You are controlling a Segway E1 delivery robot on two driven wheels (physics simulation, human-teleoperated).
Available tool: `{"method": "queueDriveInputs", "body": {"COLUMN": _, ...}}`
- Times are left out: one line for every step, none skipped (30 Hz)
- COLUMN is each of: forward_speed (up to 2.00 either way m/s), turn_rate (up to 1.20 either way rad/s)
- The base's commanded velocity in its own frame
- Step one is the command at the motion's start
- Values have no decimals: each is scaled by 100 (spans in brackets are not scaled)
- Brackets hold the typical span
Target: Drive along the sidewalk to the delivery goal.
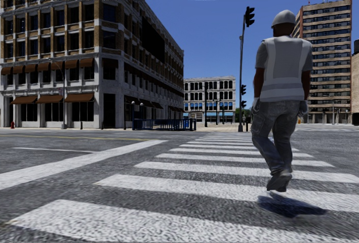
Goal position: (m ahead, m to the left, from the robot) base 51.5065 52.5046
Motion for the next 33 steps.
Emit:
{"method": "queueDriveInputs", "body": {"forward_speed": 99, "turn_rate": -68}}
{"method": "queueDriveInputs", "body": {"forward_speed": 99, "turn_rate": -68}}
{"method": "queueDriveInputs", "body": {"forward_speed": 99, "turn_rate": -68}}
{"method": "queueDriveInputs", "body": {"forward_speed": 99, "turn_rate": -68}}
{"method": "queueDriveInputs", "body": {"forward_speed": 99, "turn_rate": -68}}
{"method": "queueDriveInputs", "body": {"forward_speed": 99, "turn_rate": -68}}
{"method": "queueDriveInputs", "body": {"forward_speed": 99, "turn_rate": -68}}
{"method": "queueDriveInputs", "body": {"forward_speed": 99, "turn_rate": -68}}
{"method": "queueDriveInputs", "body": {"forward_speed": 99, "turn_rate": -68}}
{"method": "queueDriveInputs", "body": {"forward_speed": 99, "turn_rate": -68}}
{"method": "queueDriveInputs", "body": {"forward_speed": 99, "turn_rate": -67}}
{"method": "queueDriveInputs", "body": {"forward_speed": 99, "turn_rate": -67}}
{"method": "queueDriveInputs", "body": {"forward_speed": 99, "turn_rate": -20}}
{"method": "queueDriveInputs", "body": {"forward_speed": 99, "turn_rate": -5}}
{"method": "queueDriveInputs", "body": {"forward_speed": 99, "turn_rate": -1}}
{"method": "queueDriveInputs", "body": {"forward_speed": 99, "turn_rate": 0}}
{"method": "queueDriveInputs", "body": {"forward_speed": 99, "turn_rate": 0}}
{"method": "queueDriveInputs", "body": {"forward_speed": 99, "turn_rate": 0}}
{"method": "queueDriveInputs", "body": {"forward_speed": 99, "turn_rate": 0}}
{"method": "queueDriveInputs", "body": {"forward_speed": 99, "turn_rate": 0}}
{"method": "queueDriveInputs", "body": {"forward_speed": 99, "turn_rate": 0}}
{"method": "queueDriveInputs", "body": {"forward_speed": 99, "turn_rate": 0}}
{"method": "queueDriveInputs", "body": {"forward_speed": 99, "turn_rate": 0}}
{"method": "queueDriveInputs", "body": {"forward_speed": 99, "turn_rate": 0}}
{"method": "queueDriveInputs", "body": {"forward_speed": 99, "turn_rate": 0}}
{"method": "queueDriveInputs", "body": {"forward_speed": 99, "turn_rate": 0}}
{"method": "queueDriveInputs", "body": {"forward_speed": 99, "turn_rate": 0}}
{"method": "queueDriveInputs", "body": {"forward_speed": 99, "turn_rate": 0}}
{"method": "queueDriveInputs", "body": {"forward_speed": 99, "turn_rate": 0}}
{"method": "queueDriveInputs", "body": {"forward_speed": 99, "turn_rate": 0}}
{"method": "queueDriveInputs", "body": {"forward_speed": 99, "turn_rate": 0}}
{"method": "queueDriveInputs", "body": {"forward_speed": 99, "turn_rate": 0}}
{"method": "queueDriveInputs", "body": {"forward_speed": 99, "turn_rate": 0}}
